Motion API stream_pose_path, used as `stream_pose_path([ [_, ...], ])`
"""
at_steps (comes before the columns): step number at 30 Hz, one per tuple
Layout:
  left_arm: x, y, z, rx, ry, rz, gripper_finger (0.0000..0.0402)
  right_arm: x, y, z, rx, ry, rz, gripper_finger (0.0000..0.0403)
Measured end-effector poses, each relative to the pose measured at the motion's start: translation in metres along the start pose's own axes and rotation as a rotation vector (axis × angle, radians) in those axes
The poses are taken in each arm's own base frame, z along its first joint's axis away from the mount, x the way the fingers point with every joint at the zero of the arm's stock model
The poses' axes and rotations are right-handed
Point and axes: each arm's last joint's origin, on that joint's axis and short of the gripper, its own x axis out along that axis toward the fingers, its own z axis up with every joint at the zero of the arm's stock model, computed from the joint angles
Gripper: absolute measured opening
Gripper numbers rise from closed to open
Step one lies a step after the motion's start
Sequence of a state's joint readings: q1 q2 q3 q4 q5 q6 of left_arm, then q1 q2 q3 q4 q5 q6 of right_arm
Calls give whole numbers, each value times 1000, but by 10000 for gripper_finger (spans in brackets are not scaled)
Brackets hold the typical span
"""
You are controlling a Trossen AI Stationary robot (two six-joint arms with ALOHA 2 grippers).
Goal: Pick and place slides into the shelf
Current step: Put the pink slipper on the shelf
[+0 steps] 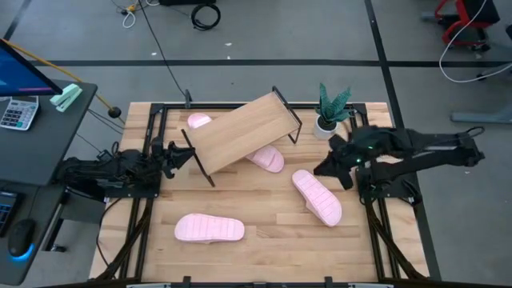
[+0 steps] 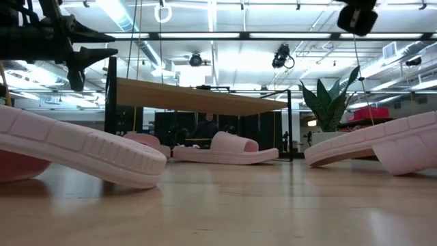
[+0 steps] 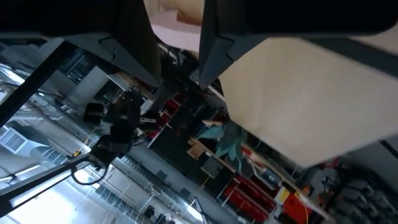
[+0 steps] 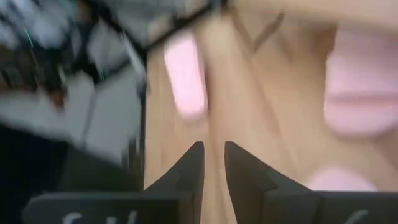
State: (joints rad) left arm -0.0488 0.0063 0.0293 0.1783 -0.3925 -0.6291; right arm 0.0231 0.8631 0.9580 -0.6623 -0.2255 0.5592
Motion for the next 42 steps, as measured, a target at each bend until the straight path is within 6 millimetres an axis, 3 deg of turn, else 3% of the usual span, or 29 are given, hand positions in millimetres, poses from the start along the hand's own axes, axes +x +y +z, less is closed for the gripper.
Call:
stream_pose_path([
  [4, 0, -3, 5, 14, -18, 1, 137, 5, 7, 11, 51, 315, -114, 73],
  [7, -1, -5, 8, 4, -28, -4, 148, 7, 5, 7, 114, 518, -200, 73],
  [10, -1, -8, 12, -1, -36, -13, 156, 9, 0, -2, 171, 615, -252, 73],
  [16, -3, -18, 25, 142, -58, -54, 164, 5, -7, -18, 318, 617, -286, 73],
  [27, -5, -43, 61, 293, -113, -77, 169, -8, -2, -59, 466, 598, -266, 73],
  [42, 25, -59, 57, 344, 106, -45, 178, 9, 7, -106, 531, 610, -252, 73],
])
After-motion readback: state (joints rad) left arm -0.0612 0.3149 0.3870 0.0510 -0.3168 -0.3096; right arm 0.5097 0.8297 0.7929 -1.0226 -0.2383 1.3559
